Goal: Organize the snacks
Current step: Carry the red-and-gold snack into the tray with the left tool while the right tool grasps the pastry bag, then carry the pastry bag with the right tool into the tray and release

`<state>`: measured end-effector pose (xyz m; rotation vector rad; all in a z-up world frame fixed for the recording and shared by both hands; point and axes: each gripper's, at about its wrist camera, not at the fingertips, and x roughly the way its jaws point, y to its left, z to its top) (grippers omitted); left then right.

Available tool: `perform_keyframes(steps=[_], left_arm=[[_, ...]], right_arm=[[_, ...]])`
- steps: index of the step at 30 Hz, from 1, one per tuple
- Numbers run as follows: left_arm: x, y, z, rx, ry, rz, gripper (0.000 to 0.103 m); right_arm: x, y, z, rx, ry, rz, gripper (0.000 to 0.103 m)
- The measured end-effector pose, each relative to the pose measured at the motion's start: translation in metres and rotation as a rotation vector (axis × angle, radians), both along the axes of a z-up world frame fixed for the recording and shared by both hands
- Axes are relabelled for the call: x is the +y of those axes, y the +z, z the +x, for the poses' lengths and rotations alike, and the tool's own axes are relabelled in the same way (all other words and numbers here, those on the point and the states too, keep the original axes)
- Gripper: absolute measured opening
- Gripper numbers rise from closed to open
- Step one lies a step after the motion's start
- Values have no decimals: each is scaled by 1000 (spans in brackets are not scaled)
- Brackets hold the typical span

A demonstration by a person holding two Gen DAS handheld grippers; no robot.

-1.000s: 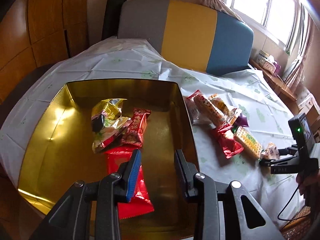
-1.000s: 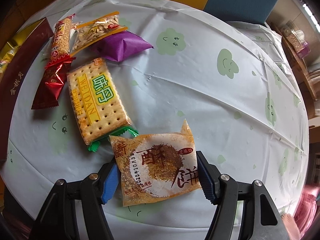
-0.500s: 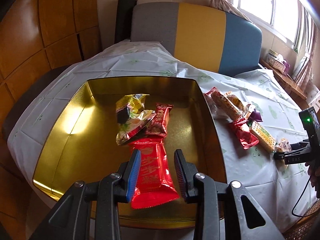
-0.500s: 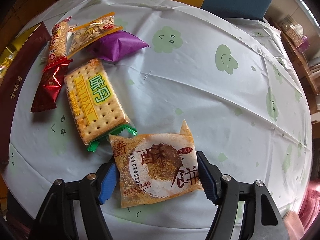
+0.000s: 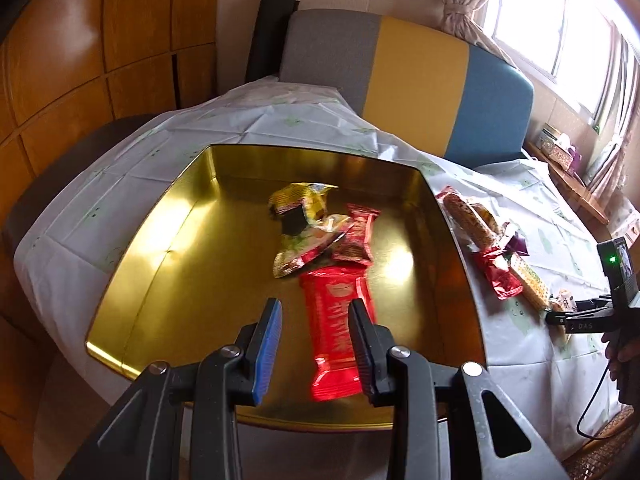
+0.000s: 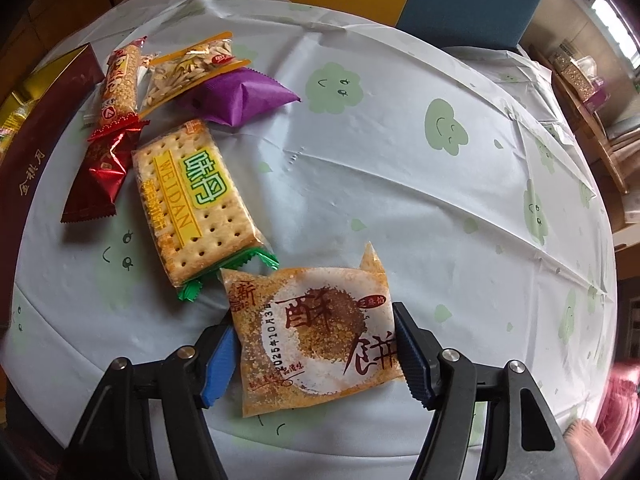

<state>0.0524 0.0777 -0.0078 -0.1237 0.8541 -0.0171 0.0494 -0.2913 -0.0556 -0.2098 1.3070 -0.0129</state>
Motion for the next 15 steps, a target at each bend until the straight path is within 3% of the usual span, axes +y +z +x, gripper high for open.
perform_keyframes(steps=[3,9,15], left_arm=[[8,0,-4,-5,13,4,34],[22,-5,-4,-4,44,-12,34],[27,-8,-4,3,53,-22,34]], right_arm=[[1,8,-4,-18,-28,-13,64],[2,47,-13,-122,-85,55,64],[58,82,-15,-209,41,219,64]])
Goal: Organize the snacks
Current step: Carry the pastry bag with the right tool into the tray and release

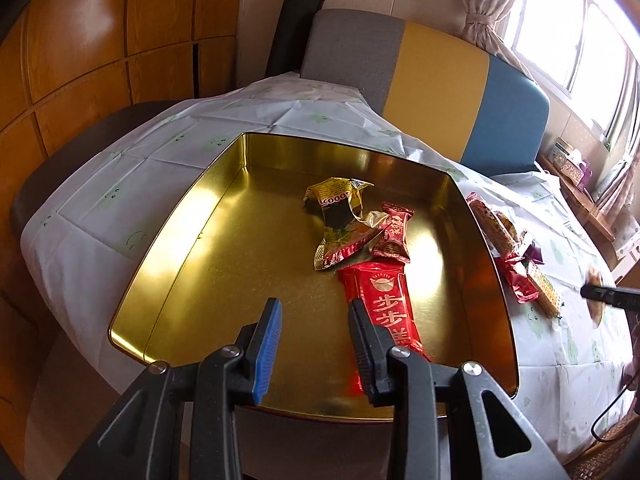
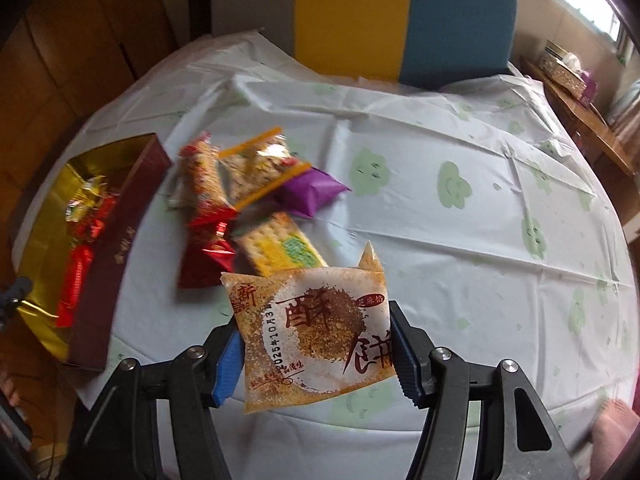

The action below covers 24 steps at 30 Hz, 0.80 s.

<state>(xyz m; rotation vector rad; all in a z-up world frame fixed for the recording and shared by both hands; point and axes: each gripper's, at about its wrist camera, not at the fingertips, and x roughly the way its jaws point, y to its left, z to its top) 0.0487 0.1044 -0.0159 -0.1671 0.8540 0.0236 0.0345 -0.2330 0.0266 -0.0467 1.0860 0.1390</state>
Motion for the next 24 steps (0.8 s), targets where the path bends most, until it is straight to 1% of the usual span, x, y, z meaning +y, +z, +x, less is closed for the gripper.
perform_keyframes(steps=[7,10,13,14,15,16,18,20,24], left_arm=[[5,6,-4,-22,12,-4,34],[8,7,-4,-24,21,-8,34],[11,6,-4,-23,26,-13,34],[12,6,-4,-21,28,-15,34],[12,5,-4,-20,27,-15,34],[13,4,-4,-15,25,-14,34],[14,1,-3,-6,28,-16,34],[16,-1,-3,-1,30,-23,34],[17,-4,-2,5,29,-27,34]], right_arm=[[98,29,3,-84,204,191,64],[138,32,8,-87,277,253,64],[168,24,17,-92,301,274,69],[176,18,21,-71,310,284,70],[183,10,25,-42,323,295,76],[188,4,28,-31,322,288,80],[193,-7,32,-28,305,266,80],[192,-15,32,-12,290,278,80],[176,-19,27,-12,273,265,79]])
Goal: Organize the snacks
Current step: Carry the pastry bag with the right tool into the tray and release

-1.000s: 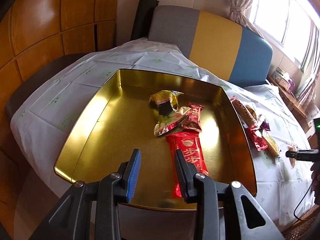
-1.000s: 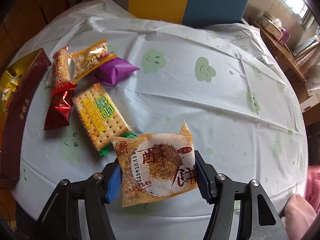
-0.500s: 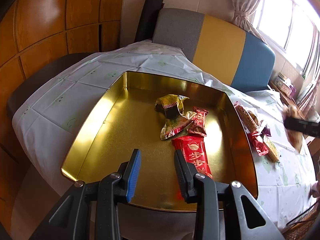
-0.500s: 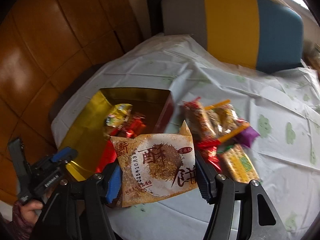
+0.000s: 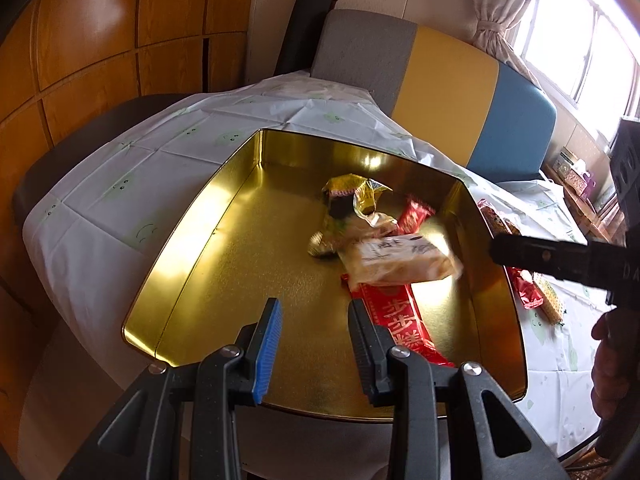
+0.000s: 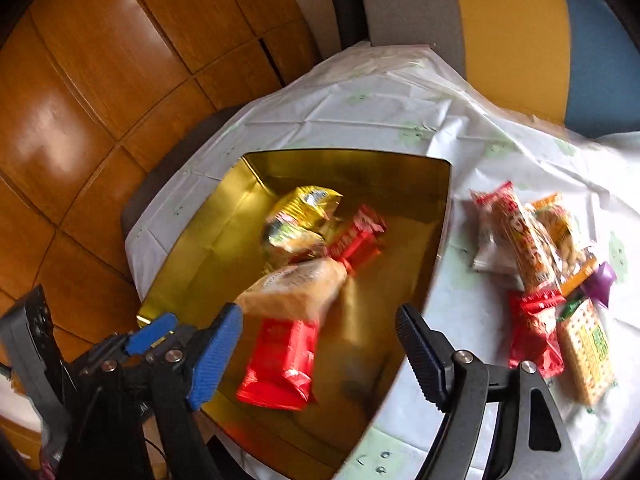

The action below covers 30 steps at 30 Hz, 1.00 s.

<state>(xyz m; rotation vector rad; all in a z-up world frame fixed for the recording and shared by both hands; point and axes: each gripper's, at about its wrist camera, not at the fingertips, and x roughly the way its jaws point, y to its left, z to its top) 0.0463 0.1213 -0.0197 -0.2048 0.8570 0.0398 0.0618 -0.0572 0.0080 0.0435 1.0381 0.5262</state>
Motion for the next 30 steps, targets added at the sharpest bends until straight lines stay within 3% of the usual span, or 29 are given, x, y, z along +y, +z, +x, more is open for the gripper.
perform_keyframes(steps=[9,18,23,30], left_arm=[[-4,0,-2,-1,-5,7,34],[-27,5,-5,-10,-66,53,34],[-47,20,-3,-32,-121,60,34],[-83,28,5,-13,-197,42,34]], right_arm=[[-50,5,-10,-78,-59,-101,80],[-147,0,1,-75,-182,-255,80],[-198,-13,13,-59,-241,-309,80],[-240,-22,32,34,-418,-272,80]])
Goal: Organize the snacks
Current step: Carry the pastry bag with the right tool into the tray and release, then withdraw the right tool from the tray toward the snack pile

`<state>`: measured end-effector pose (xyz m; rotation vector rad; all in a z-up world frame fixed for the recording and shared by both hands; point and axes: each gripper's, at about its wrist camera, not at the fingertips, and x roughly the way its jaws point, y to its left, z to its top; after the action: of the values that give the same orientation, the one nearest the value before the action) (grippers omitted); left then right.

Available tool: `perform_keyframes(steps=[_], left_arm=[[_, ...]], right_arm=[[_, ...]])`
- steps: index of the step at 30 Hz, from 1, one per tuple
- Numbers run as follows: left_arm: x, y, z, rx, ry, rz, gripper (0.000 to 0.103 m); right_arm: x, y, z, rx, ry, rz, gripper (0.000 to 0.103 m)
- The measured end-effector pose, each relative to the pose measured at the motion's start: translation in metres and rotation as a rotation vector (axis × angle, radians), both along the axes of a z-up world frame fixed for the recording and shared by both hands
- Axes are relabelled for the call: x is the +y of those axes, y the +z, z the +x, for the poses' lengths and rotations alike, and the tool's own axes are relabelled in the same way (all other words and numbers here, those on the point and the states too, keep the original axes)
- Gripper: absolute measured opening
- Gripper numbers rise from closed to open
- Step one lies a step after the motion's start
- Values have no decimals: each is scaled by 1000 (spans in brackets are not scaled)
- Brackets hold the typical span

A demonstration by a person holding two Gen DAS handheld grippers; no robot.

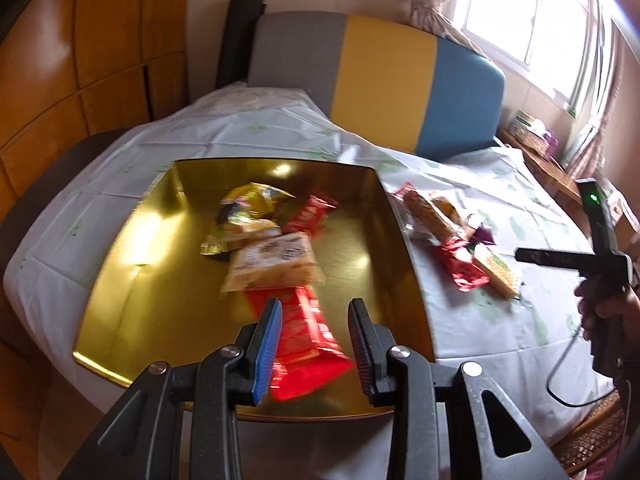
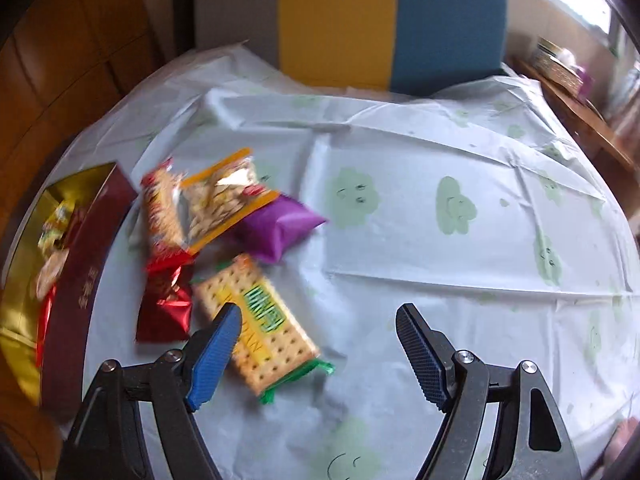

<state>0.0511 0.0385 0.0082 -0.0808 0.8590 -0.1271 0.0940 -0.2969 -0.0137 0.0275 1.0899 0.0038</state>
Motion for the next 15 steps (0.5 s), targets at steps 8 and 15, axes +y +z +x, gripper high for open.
perform_keyframes(steps=[8,15], left_arm=[[-48,17,23,36,-106,-65,34],[-100,29,62,79,-181,-123,34]], right_arm=[[-27,3,2,58,-125,98,80],[-24,11,-1,36,-127,123,81]])
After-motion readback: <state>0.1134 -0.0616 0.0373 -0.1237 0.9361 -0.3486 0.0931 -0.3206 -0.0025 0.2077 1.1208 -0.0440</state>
